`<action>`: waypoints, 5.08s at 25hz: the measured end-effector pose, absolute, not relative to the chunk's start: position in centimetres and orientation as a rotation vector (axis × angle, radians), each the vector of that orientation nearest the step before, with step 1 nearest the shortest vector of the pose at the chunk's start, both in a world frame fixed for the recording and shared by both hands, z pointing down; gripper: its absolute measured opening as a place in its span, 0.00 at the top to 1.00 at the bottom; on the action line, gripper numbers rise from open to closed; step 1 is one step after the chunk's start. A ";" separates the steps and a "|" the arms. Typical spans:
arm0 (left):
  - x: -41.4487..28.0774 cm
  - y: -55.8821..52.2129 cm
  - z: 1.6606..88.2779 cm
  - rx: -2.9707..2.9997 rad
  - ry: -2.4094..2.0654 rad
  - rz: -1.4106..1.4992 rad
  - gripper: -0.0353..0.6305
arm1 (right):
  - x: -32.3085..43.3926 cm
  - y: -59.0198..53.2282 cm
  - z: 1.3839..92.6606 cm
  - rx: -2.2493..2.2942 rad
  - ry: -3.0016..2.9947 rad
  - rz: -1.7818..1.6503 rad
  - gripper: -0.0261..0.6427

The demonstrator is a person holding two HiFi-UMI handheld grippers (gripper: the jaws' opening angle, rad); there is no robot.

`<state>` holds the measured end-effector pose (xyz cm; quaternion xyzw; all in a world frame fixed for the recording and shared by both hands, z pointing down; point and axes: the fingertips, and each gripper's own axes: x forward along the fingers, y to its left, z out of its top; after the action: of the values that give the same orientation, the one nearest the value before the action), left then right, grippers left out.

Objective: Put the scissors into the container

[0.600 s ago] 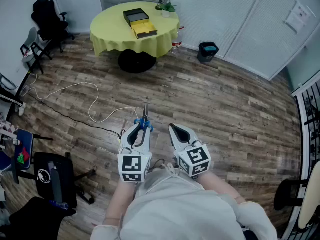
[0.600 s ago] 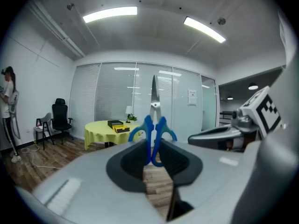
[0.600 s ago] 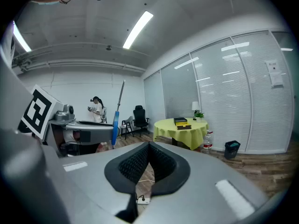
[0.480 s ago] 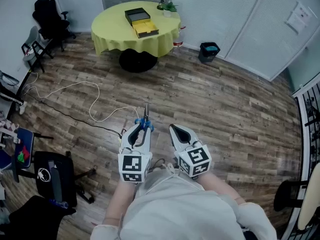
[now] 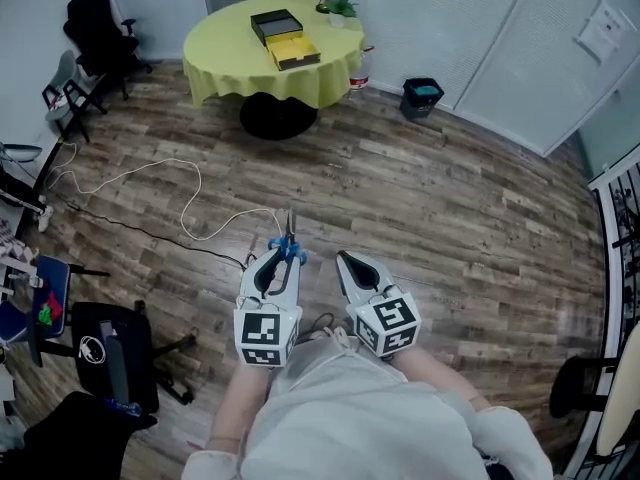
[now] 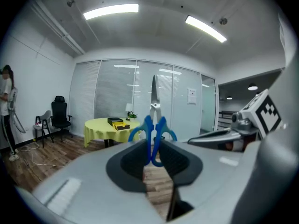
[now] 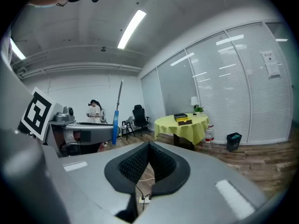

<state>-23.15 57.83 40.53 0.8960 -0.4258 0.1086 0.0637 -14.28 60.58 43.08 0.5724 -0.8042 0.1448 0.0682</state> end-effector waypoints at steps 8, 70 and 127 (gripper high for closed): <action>-22.0 55.3 42.1 2.663 -1.258 0.322 0.82 | -12.5 58.6 44.9 1.714 -2.384 0.509 0.96; -7.9 -18.6 44.7 2.448 -1.388 0.357 0.82 | 4.6 -17.6 46.5 1.591 -2.398 0.576 0.96; 1.0 -43.4 69.1 1.756 -1.144 1.030 0.82 | 12.6 -47.4 55.0 1.252 -2.388 0.654 0.96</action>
<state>1.02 -43.40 69.15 0.6917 -0.4506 0.4057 0.3923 12.61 -47.44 55.00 0.4438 -0.8462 0.2316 0.1825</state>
